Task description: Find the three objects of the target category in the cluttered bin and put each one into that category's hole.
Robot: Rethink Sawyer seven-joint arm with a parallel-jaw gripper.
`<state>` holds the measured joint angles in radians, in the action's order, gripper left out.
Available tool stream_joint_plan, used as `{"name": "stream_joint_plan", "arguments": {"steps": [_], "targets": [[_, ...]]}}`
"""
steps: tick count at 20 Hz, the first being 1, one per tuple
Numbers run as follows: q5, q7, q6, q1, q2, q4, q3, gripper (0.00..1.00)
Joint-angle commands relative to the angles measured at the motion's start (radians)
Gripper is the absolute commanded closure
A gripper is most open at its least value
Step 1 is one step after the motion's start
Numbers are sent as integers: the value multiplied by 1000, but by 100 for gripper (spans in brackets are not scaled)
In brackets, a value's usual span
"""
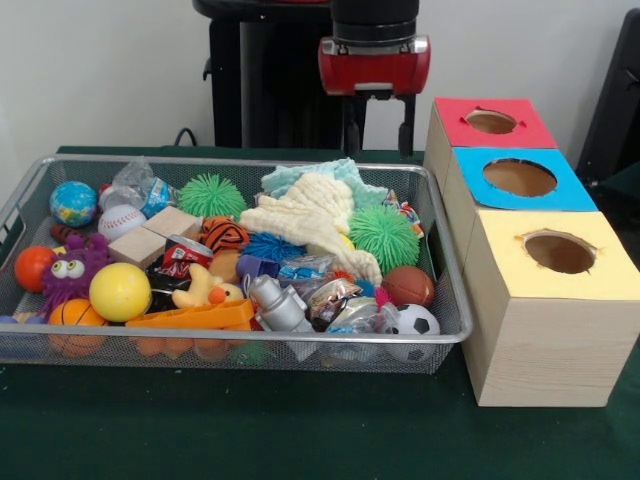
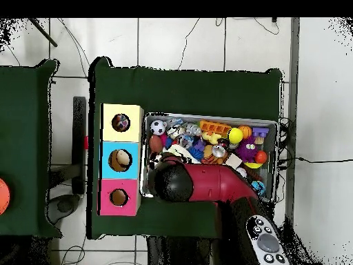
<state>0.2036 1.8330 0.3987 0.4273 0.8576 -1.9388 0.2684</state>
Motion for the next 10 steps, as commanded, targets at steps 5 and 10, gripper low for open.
{"name": "stream_joint_plan", "arguments": {"steps": [5, 10], "targets": [[100, 69, -66, 5, -24, -104, -54, 0], [106, 107, -119, -24, -73, -91, -72, 0]]}}
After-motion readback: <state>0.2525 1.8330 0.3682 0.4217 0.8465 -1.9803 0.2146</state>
